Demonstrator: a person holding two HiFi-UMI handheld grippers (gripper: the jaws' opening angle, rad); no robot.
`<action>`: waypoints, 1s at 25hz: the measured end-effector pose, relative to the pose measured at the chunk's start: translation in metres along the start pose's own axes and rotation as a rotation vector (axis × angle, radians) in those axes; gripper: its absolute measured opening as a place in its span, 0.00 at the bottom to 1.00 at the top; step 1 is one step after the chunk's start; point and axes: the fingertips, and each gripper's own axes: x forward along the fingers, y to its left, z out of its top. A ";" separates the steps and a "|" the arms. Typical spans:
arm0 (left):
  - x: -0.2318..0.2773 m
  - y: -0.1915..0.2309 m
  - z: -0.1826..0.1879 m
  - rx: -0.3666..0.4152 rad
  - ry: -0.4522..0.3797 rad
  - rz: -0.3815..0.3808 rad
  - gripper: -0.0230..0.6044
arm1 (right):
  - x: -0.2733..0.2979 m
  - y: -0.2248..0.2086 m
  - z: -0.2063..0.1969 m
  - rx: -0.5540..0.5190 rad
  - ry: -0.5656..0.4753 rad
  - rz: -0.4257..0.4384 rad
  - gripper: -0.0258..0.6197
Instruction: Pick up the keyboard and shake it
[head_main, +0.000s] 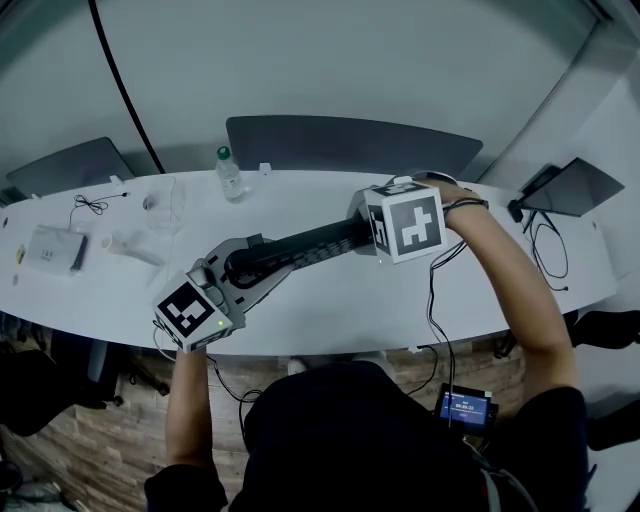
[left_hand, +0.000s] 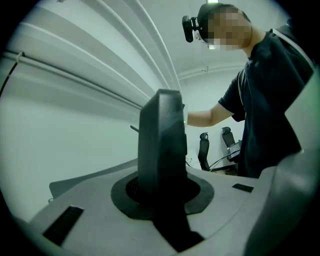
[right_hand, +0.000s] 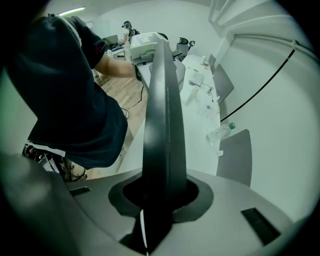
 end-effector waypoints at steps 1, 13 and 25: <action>0.000 0.001 -0.001 -0.004 0.000 -0.001 0.19 | 0.002 -0.001 0.000 0.001 0.000 0.003 0.20; 0.000 0.014 -0.017 -0.045 0.011 0.003 0.20 | 0.008 -0.012 -0.004 0.008 0.041 -0.017 0.17; 0.006 0.042 -0.007 -0.014 -0.050 0.102 0.36 | 0.006 -0.030 -0.013 0.051 0.005 -0.064 0.17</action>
